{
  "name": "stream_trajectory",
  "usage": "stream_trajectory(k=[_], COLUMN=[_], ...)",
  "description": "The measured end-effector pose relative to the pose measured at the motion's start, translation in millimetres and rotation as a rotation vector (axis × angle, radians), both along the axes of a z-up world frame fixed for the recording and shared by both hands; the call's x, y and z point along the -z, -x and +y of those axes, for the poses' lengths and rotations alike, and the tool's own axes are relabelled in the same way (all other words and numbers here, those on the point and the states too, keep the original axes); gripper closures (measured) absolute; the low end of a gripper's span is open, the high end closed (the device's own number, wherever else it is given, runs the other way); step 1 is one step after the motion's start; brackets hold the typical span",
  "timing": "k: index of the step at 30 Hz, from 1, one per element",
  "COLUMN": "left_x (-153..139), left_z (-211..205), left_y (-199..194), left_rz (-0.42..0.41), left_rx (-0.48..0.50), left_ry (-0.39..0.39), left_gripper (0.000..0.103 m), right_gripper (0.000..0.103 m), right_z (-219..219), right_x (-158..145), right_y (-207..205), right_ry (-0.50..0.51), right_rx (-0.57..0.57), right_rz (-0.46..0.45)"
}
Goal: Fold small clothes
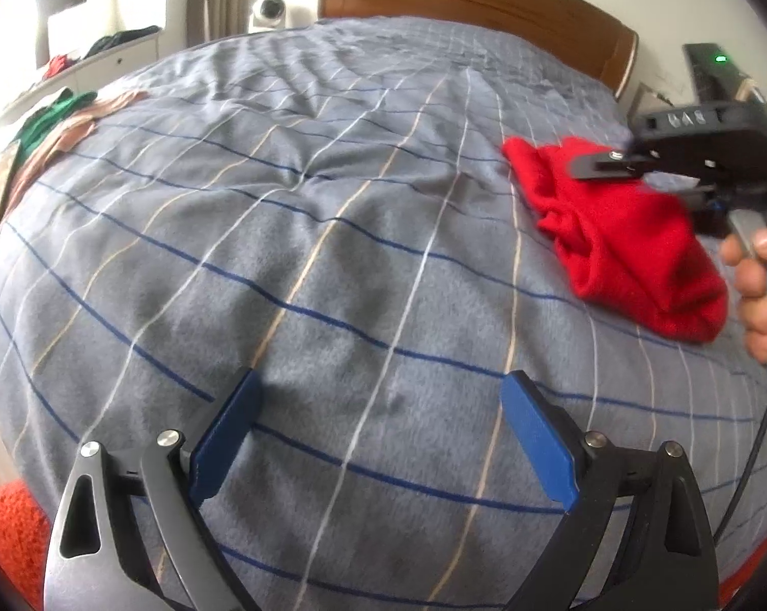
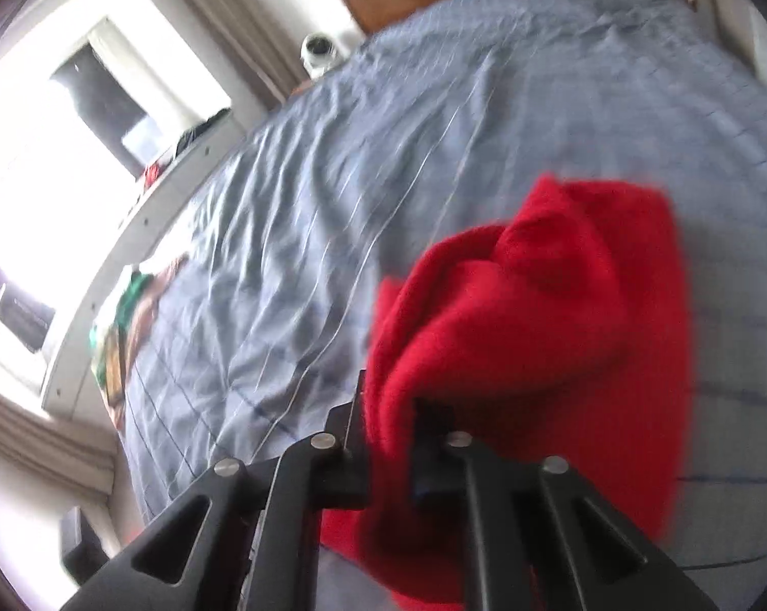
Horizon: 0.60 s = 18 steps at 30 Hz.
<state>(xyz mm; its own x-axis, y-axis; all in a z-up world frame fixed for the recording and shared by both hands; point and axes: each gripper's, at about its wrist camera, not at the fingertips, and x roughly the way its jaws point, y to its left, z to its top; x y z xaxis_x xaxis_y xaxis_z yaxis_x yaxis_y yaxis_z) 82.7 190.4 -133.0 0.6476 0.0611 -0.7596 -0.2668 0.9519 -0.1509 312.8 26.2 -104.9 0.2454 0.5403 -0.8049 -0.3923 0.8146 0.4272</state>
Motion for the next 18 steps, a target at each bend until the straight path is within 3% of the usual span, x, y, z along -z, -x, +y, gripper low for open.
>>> stream_trajectory(k=[1,3,5,8,10,12,16,18], left_x=[-1,-1,-2,-2,-2,-2,-3,-3], left_z=[1,4,7,11,11,8,7,9], left_y=[2,3,5,1,-1,-2,2,5], left_rz=[-0.002,-0.005,-0.009,-0.012,-0.012,-0.01,-0.01,-0.009], left_rx=[0.0,-0.004,-0.011,-0.031,-0.036,-0.034,-0.023,-0.023], left_ry=[0.006,0.029,0.052,0.086,0.091,0.086,0.076,0.077], left_gripper=[0.007,0.007,0.007,0.007,0.007,0.007,0.007,0.007], right_gripper=[0.069,0.068,0.053,0.043,0.043,0.043,0.047,0.053], right_z=[-1,-9,-24,-51,-63,-61,-48,-47], right_x=[6,3,-17,-56,-75,-74,-37,-2], right_y=[1,6,10,16,21,27,52,69], right_ry=[-0.032,-0.129,-0.21,-0.269,-0.134,-0.005,0.131,0.219], right_rx=[0.009,0.037,0.035,0.026,0.011,-0.038,-0.145,-0.195], right_rz=[0.052,0.101,0.096,0.008,-0.095,-0.149,-0.145,-0.115])
